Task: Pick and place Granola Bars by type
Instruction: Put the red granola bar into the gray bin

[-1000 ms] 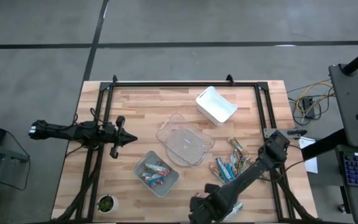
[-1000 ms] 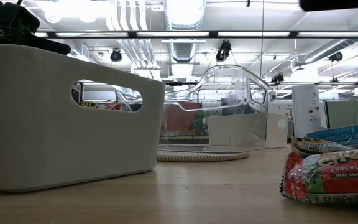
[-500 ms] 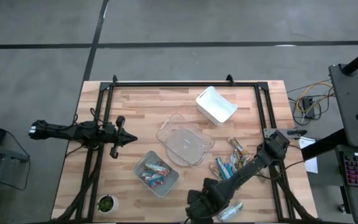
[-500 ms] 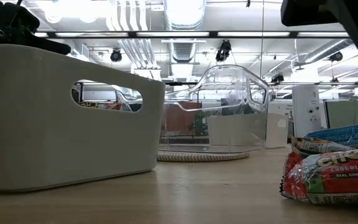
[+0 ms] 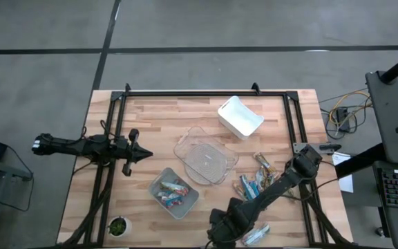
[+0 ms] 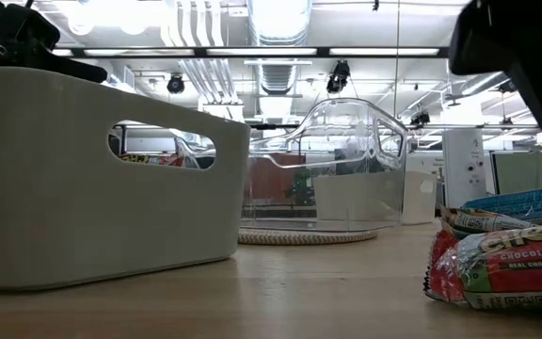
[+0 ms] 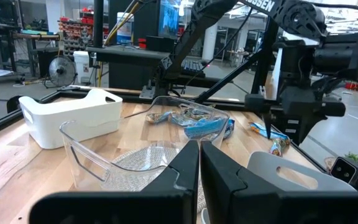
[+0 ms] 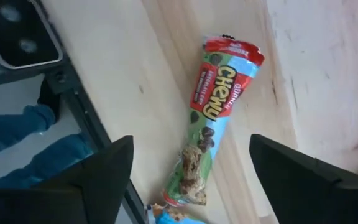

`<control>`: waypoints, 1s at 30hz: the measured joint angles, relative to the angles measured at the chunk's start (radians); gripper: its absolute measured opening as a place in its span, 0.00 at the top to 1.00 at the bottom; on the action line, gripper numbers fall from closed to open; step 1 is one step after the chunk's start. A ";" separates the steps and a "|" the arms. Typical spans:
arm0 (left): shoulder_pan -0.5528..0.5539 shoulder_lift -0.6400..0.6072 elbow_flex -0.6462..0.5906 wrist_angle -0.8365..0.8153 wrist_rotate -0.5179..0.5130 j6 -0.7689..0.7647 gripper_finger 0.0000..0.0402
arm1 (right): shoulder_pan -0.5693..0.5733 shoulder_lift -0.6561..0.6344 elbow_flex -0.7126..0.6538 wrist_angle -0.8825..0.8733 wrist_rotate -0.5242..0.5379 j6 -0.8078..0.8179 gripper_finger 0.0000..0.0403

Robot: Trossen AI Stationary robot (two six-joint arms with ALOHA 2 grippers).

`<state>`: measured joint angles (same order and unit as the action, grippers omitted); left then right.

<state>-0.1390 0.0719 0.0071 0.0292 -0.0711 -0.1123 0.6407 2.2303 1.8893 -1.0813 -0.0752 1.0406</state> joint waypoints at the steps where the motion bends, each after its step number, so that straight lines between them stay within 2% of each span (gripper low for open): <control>1: 0.000 0.000 0.000 0.000 0.000 0.000 1.00 | 0.000 0.000 -0.006 0.000 0.000 0.009 0.21; 20: 0.000 0.000 0.000 0.000 0.000 0.000 1.00 | -0.004 -0.001 -0.111 0.072 -0.001 0.064 0.20; 30: 0.000 0.000 0.000 0.000 0.000 0.000 1.00 | -0.004 -0.002 -0.139 0.098 -0.007 0.068 0.24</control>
<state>-0.1394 0.0719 0.0072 0.0292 -0.0712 -0.1123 0.6368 2.2288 1.7499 -0.9833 -0.0822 1.1088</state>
